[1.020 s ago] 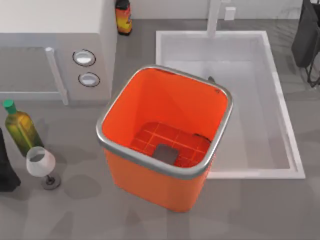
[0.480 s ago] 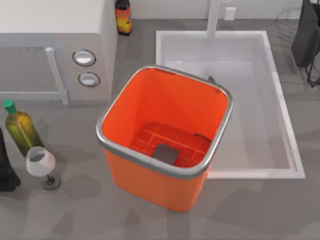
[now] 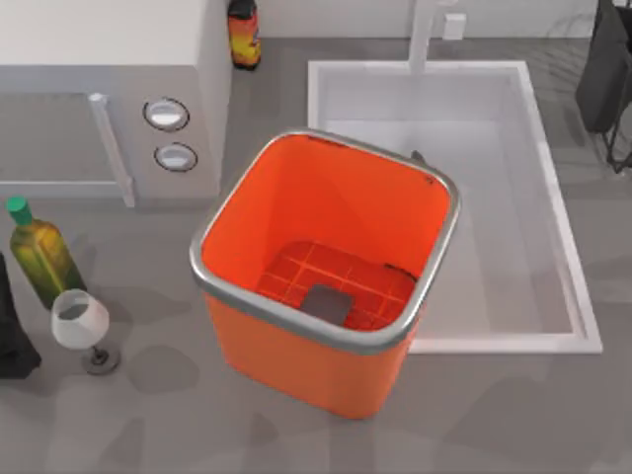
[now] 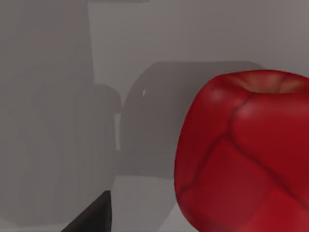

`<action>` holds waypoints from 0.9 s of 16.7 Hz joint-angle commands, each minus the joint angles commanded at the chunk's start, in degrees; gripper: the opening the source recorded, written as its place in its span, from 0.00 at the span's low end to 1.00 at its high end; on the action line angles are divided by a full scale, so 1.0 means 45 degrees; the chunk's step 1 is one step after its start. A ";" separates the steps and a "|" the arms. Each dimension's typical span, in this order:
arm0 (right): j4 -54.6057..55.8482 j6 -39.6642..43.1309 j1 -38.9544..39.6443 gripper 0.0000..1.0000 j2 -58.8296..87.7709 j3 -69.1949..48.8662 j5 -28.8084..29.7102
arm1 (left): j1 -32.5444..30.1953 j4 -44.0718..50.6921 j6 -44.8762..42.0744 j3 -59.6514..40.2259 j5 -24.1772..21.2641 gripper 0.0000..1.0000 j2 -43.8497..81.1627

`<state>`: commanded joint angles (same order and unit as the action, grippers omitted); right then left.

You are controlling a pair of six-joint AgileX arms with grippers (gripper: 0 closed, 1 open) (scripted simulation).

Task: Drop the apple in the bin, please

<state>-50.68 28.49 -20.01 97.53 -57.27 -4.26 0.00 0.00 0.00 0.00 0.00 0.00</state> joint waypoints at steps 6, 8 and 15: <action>0.2033 -0.0277 0.0257 1.00 0.1268 0.0736 -0.0010 | 0.0000 0.0000 0.0000 0.0000 0.0000 1.00 0.0000; 0.2121 -0.0303 0.0281 1.00 0.1351 0.0722 -0.0013 | 0.0000 0.0000 0.0000 0.0000 0.0000 1.00 0.0000; 0.2121 -0.0303 0.0281 0.62 0.1351 0.0722 -0.0013 | 0.0000 0.0000 0.0000 0.0000 0.0000 1.00 0.0000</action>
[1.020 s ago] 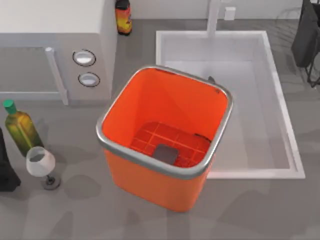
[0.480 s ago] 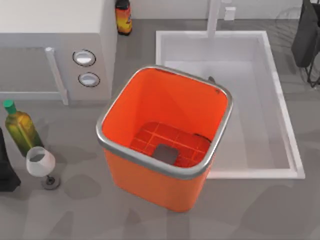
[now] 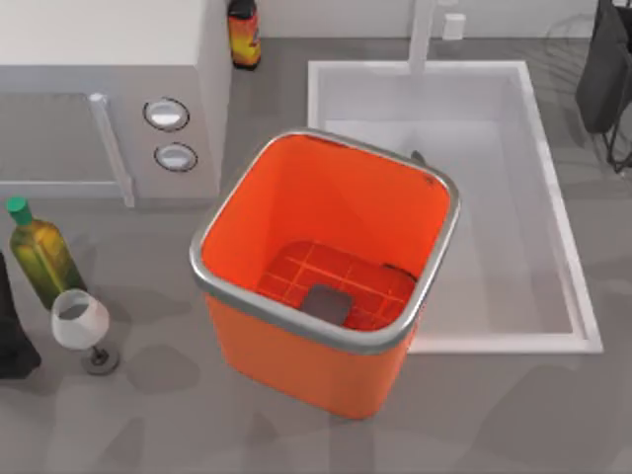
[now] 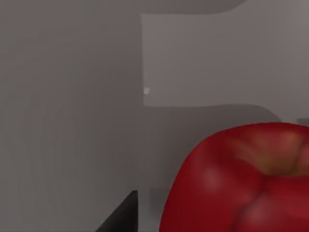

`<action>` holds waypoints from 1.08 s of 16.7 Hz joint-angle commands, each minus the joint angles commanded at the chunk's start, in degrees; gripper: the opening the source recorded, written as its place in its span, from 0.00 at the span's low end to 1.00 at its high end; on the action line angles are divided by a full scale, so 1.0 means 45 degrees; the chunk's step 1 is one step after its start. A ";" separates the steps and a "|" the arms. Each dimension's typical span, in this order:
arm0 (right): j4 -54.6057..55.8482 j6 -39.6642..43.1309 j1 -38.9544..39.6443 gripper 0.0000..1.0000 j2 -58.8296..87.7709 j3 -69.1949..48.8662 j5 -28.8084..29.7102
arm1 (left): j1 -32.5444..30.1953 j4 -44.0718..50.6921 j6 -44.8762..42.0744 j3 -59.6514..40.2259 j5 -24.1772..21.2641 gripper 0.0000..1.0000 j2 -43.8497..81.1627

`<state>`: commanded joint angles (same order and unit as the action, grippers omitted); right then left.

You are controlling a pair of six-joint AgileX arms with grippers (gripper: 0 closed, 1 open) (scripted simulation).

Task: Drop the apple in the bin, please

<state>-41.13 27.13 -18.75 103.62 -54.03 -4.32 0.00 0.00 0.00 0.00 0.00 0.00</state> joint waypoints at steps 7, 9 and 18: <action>0.0000 0.0000 0.0000 0.10 0.0000 0.0000 0.0000 | 0.0000 0.0000 0.0000 0.0000 0.0000 1.00 0.0000; 0.0000 0.0000 0.0000 0.00 0.0000 0.0000 0.0000 | 0.0000 0.0000 0.0000 0.0000 0.0000 1.00 0.0000; -0.0175 0.0104 -0.0176 0.00 -0.0270 -0.0039 0.0520 | 0.0000 0.0000 0.0000 0.0000 0.0000 1.00 0.0000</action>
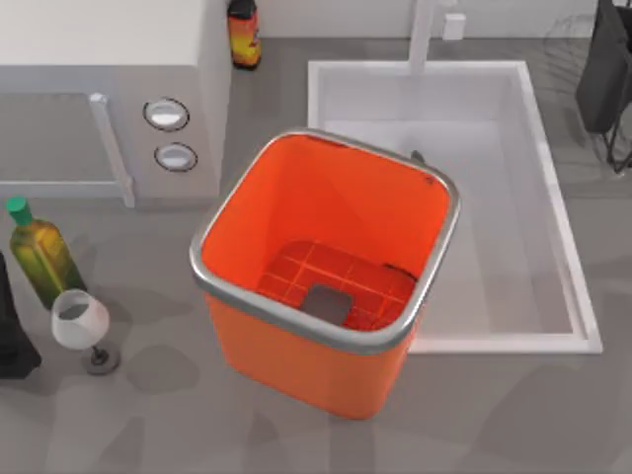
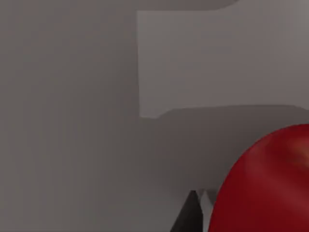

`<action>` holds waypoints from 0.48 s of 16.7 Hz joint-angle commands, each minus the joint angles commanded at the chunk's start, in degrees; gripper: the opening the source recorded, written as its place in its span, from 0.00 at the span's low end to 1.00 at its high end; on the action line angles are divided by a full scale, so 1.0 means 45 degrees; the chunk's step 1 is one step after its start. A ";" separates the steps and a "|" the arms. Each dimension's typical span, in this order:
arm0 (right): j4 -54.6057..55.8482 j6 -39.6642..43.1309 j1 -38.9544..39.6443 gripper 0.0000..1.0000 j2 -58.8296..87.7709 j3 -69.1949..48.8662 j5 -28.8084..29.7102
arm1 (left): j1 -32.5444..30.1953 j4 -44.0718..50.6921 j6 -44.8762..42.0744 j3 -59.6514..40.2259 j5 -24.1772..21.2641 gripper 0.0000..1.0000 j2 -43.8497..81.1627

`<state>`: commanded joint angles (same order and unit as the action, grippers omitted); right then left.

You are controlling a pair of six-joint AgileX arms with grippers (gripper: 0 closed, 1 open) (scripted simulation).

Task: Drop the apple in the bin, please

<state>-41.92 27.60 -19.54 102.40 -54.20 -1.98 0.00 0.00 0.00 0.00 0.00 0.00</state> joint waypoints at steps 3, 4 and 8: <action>-0.0797 0.0429 -0.0363 0.00 -0.0201 -0.0338 0.0121 | 0.0000 0.0000 0.0000 0.0000 0.0000 1.00 0.0000; -0.1242 0.0621 -0.0494 0.00 -0.0427 -0.0614 0.0163 | 0.0000 0.0000 0.0000 0.0000 0.0000 1.00 0.0000; -0.3729 0.1154 -0.0705 0.00 -0.1792 -0.2096 0.0349 | 0.0000 0.0000 0.0000 0.0000 0.0000 1.00 0.0000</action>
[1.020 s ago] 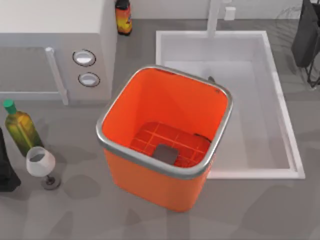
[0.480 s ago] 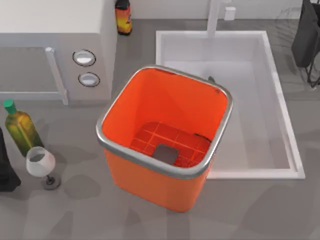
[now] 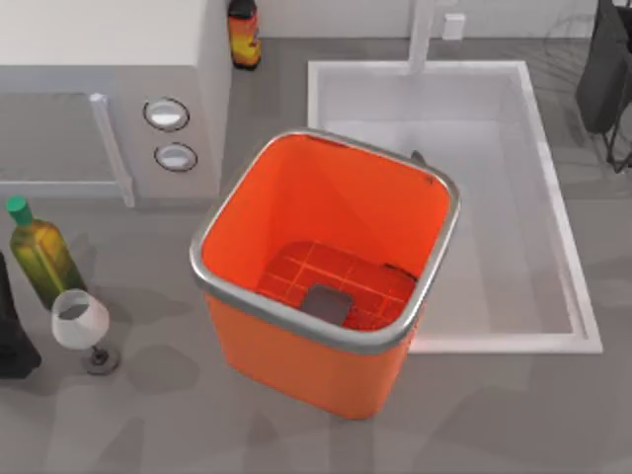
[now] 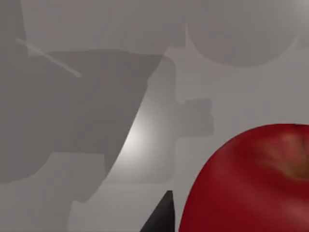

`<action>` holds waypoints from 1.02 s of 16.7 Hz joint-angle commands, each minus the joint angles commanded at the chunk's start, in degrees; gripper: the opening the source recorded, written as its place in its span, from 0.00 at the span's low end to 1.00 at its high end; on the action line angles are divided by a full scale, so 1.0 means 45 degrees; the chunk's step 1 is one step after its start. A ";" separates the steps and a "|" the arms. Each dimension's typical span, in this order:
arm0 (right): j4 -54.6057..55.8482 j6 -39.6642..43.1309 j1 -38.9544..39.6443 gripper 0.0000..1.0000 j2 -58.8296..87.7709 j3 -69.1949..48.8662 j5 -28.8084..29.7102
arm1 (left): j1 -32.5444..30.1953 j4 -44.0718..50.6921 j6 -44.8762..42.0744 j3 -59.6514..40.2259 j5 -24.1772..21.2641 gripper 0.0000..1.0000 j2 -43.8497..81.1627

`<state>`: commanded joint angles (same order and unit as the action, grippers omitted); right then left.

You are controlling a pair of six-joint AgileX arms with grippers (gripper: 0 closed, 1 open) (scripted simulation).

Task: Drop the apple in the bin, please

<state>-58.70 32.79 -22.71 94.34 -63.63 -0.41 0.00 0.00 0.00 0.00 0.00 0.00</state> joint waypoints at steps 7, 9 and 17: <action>-0.3779 -0.0861 0.0568 0.00 -0.0216 -0.3087 -0.0305 | 0.0000 0.0000 0.0000 0.0000 0.0000 1.00 0.0000; -0.3948 -0.1053 0.0646 0.00 -0.0359 -0.3418 -0.0357 | 0.0000 0.0000 0.0000 0.0000 0.0000 1.00 0.0000; -0.3398 -0.0290 0.1007 0.00 -0.0421 -0.3429 -0.0860 | 0.0000 0.0000 0.0000 0.0000 0.0000 1.00 0.0000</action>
<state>-73.99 31.49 -18.18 92.45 -79.06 -4.27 0.00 0.00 0.00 0.00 0.00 0.00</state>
